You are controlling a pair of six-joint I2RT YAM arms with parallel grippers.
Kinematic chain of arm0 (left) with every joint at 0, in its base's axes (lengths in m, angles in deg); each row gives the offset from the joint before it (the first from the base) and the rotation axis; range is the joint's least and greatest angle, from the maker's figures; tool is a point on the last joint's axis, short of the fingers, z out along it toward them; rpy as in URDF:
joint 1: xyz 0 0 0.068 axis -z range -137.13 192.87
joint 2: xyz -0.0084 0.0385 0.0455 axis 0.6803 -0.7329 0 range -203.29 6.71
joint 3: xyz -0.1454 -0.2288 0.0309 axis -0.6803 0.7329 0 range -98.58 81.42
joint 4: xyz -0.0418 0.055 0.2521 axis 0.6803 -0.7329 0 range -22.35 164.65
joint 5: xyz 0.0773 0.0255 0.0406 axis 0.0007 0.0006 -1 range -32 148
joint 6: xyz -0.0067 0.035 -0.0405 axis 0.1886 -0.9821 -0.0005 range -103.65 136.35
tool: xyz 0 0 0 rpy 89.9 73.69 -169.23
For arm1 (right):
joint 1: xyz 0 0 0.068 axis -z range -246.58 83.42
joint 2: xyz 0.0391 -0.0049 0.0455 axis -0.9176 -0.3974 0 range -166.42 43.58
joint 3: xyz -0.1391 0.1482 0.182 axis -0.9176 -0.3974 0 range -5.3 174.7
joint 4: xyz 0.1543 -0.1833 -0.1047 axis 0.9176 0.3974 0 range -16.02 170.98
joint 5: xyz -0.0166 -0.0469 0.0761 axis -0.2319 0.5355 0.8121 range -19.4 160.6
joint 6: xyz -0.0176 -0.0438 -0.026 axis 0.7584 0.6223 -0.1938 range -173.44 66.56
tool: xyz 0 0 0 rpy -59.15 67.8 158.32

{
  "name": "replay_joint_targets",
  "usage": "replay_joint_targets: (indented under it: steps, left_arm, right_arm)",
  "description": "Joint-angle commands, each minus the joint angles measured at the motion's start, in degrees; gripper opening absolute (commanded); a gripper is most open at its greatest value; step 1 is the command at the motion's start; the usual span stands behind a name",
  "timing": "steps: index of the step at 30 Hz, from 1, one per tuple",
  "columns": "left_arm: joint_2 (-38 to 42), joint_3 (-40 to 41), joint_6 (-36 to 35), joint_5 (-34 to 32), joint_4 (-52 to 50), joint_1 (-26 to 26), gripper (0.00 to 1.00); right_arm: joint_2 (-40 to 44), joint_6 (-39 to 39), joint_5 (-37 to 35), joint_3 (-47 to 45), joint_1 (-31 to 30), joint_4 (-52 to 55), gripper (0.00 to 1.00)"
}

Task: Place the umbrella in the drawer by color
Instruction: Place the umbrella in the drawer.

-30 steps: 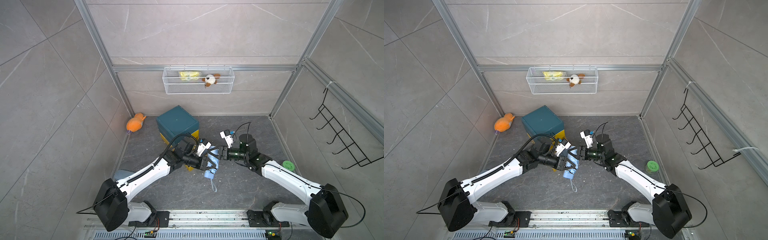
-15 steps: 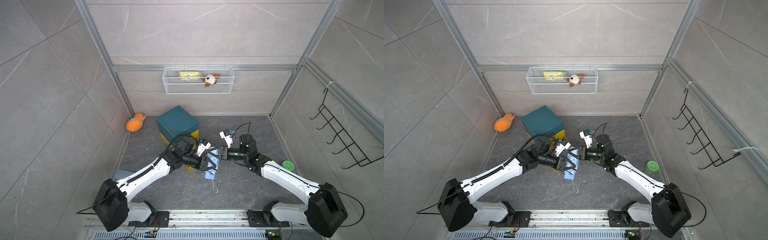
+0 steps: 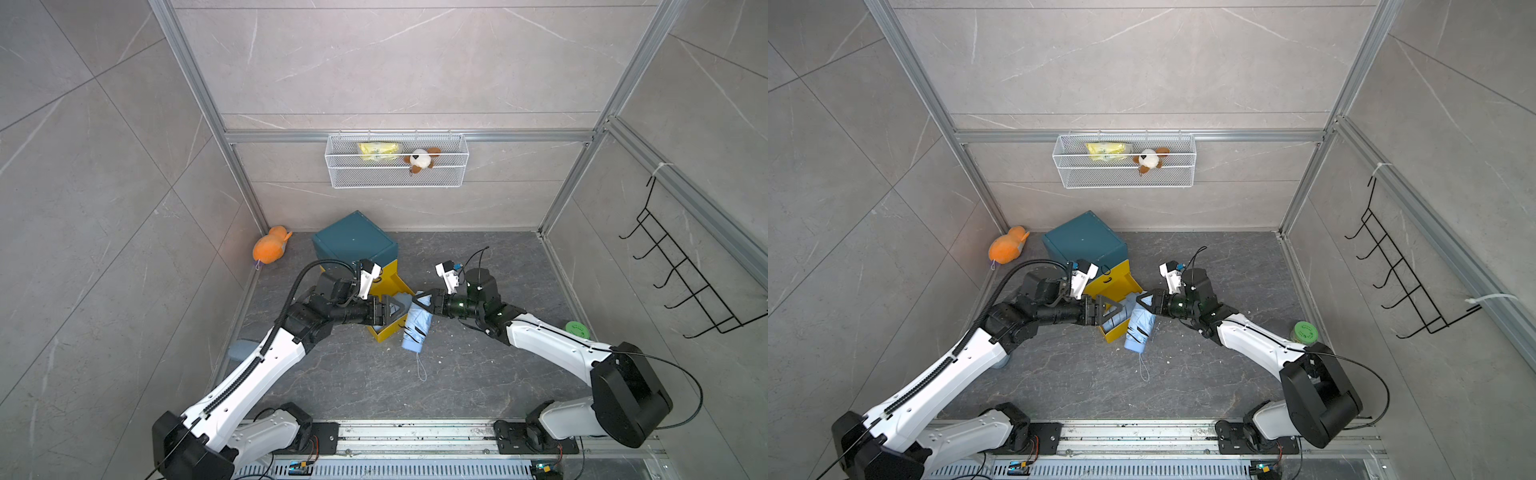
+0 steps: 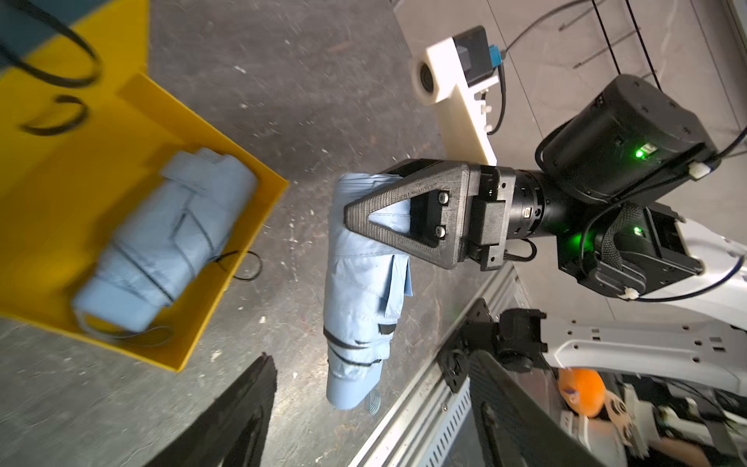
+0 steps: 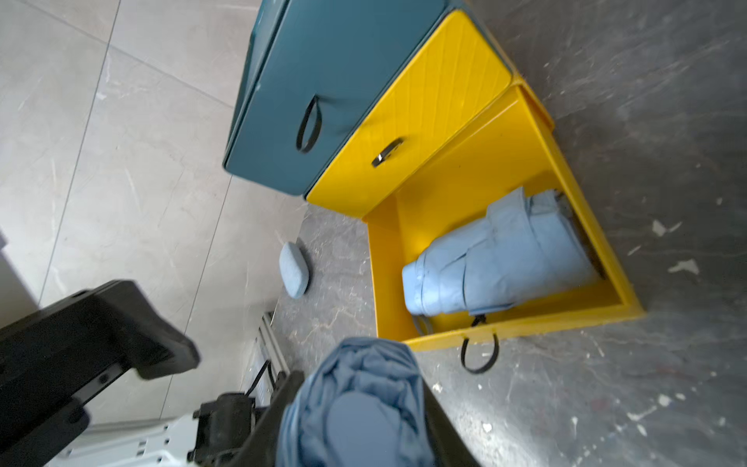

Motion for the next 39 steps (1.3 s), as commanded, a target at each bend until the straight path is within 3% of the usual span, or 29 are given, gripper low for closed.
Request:
replay_joint_targets:
  steps: [1, 14, 20, 39]
  left_arm:
    - [2.2, -0.8, -1.1, -5.9, -5.9, 0.0, 0.78]
    - [5.1, 2.8, -0.2, -5.7, -5.8, 0.0, 0.79]
    - [5.6, 4.6, 0.4, -5.2, -5.1, 0.0, 0.79]
    - [6.5, 6.9, 0.5, -5.9, -5.2, 0.0, 0.79]
  right_arm:
    - [-1.9, -2.4, -7.6, 4.4, -1.7, -5.2, 0.22]
    - [-15.7, -10.2, -35.4, 7.4, -9.5, -20.7, 0.23]
    - [-23.0, -13.0, -37.3, 10.8, -11.0, -27.8, 0.23]
    - [-33.3, -15.8, -42.2, 16.9, -12.7, -29.1, 0.23]
